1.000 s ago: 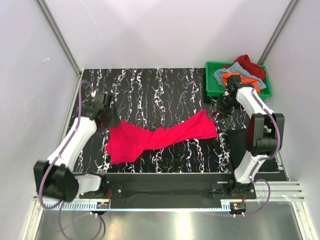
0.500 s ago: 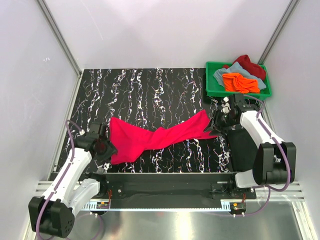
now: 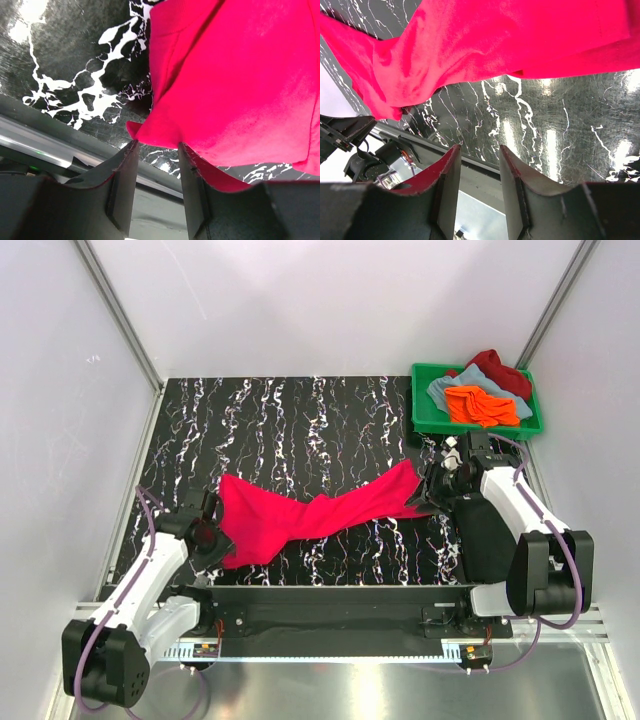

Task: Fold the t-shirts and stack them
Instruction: Flatten the tshirt out

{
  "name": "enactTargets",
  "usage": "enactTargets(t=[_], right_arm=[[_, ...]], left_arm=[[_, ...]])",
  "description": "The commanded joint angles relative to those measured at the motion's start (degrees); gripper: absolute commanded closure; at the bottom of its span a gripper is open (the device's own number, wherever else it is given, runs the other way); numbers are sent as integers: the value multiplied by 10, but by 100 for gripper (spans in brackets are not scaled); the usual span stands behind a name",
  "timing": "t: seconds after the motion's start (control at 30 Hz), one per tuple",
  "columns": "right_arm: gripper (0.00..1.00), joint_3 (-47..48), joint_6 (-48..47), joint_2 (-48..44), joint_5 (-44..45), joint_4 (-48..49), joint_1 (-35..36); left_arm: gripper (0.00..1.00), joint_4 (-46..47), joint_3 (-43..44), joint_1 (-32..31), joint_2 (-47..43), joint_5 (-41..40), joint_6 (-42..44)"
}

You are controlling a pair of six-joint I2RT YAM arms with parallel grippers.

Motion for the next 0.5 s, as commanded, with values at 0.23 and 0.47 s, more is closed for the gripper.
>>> enactTargets(t=[0.23,0.47], right_arm=[[58,-3,-3,9,-22,34,3],[60,-6,15,18,-25,53,3]], left_arm=[[62,19,-6,2,5,-55,-9],[63,12,-15,2,13,-52,-45]])
